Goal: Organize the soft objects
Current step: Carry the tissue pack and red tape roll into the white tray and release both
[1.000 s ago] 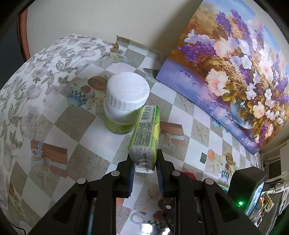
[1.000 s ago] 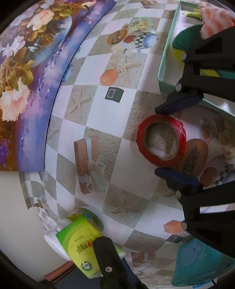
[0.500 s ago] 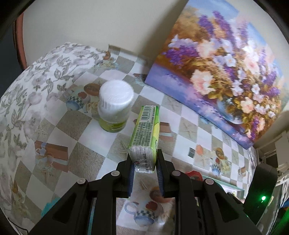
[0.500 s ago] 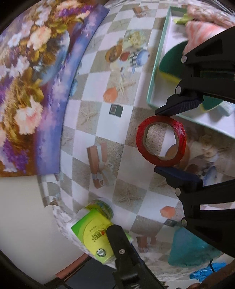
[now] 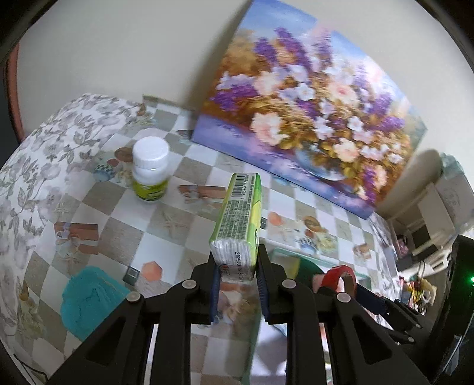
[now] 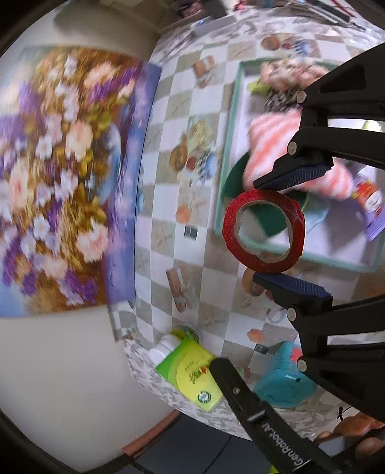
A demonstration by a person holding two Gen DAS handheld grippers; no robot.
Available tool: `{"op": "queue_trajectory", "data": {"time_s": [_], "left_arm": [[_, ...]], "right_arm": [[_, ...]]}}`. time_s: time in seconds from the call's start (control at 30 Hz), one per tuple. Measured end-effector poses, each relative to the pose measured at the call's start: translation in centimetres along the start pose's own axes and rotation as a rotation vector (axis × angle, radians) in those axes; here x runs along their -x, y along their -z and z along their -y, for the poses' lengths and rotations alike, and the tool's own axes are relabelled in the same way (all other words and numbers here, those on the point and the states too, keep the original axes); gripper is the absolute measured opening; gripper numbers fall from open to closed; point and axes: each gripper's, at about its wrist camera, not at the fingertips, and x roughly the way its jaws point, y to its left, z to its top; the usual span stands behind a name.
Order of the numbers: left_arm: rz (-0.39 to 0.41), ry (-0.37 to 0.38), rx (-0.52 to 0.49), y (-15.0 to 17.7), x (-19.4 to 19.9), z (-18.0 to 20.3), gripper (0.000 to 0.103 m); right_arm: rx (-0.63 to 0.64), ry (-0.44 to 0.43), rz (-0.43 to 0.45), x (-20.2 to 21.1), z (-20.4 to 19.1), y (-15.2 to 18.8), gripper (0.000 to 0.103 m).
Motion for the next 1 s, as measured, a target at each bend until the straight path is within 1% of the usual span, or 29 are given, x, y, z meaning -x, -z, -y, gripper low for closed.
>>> {"op": "queue_trajectory", "data": {"time_s": [0.1, 0.17, 0.33, 0.4, 0.57, 0.67, 0.8, 0.93, 1.0], "left_arm": [[-0.003, 0.041, -0.025, 1.1, 0.6, 1.2, 0.023], [-0.008, 0.050, -0.054, 1.8, 0.6, 2.1, 0.023], [-0.052, 0.104, -0.129, 3.8, 0.1, 5.0, 0.023], [-0.067, 0.111, -0.163, 4.5, -0.3, 6.1, 0.023], [-0.116, 0.152, -0.221, 6.1, -1.1, 8.4, 0.023], [-0.150, 0.155, -0.237, 7.0, -1.9, 9.0, 0.023], [-0.217, 0.171, -0.219, 8.3, -3.4, 8.8, 0.023], [-0.315, 0.190, -0.143, 9.7, -5.6, 7.5, 0.023], [-0.358, 0.186, -0.108, 10.2, -6.6, 6.8, 0.023]], "right_arm": [[-0.052, -0.001, 0.002, 0.7, 1.9, 1.0, 0.058], [-0.087, 0.004, 0.005, 1.2, 3.1, 1.6, 0.058], [-0.150, 0.015, 0.025, 2.8, 5.7, 2.8, 0.058], [-0.165, 0.023, 0.026, 3.2, 6.3, 3.2, 0.058], [-0.212, 0.055, 0.011, 3.2, 8.5, 4.2, 0.058], [-0.242, 0.059, -0.012, 2.5, 9.9, 4.5, 0.058], [-0.277, 0.062, -0.084, 0.3, 11.0, 5.2, 0.058], [-0.295, 0.060, -0.143, -1.6, 11.7, 6.0, 0.058], [-0.297, 0.056, -0.162, -2.2, 11.7, 6.2, 0.058]]}}
